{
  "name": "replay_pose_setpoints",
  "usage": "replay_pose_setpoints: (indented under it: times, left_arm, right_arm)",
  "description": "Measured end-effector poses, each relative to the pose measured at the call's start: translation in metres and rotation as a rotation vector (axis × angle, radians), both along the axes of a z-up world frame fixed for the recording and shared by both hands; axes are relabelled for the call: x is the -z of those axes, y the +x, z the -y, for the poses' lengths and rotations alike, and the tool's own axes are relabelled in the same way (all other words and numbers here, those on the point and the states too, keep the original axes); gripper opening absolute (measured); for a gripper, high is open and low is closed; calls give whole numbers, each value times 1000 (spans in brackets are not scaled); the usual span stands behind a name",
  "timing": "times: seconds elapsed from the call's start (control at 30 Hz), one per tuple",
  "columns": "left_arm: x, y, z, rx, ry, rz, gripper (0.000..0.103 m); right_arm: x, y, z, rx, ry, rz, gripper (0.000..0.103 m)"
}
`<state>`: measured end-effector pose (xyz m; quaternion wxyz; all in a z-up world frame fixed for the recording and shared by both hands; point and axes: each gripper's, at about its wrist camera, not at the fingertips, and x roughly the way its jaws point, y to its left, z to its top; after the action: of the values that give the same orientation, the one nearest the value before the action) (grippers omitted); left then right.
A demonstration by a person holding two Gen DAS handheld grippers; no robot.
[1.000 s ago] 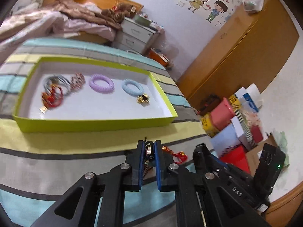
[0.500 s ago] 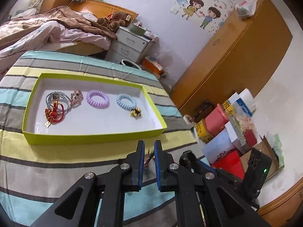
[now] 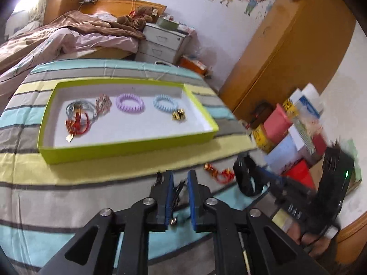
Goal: Organize jewelry
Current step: 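Lift the black cord with the left tool while the right tool holds the black loop, then carry the black cord and black loop over the yellow-green box with both tools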
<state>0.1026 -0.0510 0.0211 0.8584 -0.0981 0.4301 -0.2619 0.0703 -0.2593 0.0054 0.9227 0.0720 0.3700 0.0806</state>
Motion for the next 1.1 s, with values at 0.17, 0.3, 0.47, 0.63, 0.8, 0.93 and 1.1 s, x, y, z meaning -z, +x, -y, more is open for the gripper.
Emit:
replay_pose_setpoints:
  times: [0.17, 0.3, 0.47, 0.63, 0.8, 0.93, 1.1]
  left_arm:
    - [19, -13, 3, 12, 77, -47, 47]
    - [30, -17, 10, 0, 149, -53, 47]
    - [36, -16, 18, -19, 208, -42, 47]
    - [35, -22, 25, -8, 258, -25, 21]
    - [33, -27, 24, -5, 257, -18, 17]
    - [25, -30, 17, -6, 230, 2, 17]
    - [7, -33, 7, -12, 180, 37, 17]
  right_arm:
    - [1, -2, -1, -7, 2, -3, 10]
    - [1, -3, -2, -15, 5, 0, 10]
    - [2, -5, -3, -25, 6, 1, 10]
    - [2, -5, -2, -25, 7, 1, 10]
    - [2, -5, -2, -25, 6, 2, 10]
    - [0, -5, -3, -23, 2, 5, 10]
    - [-7, -2, -6, -22, -3, 15, 10]
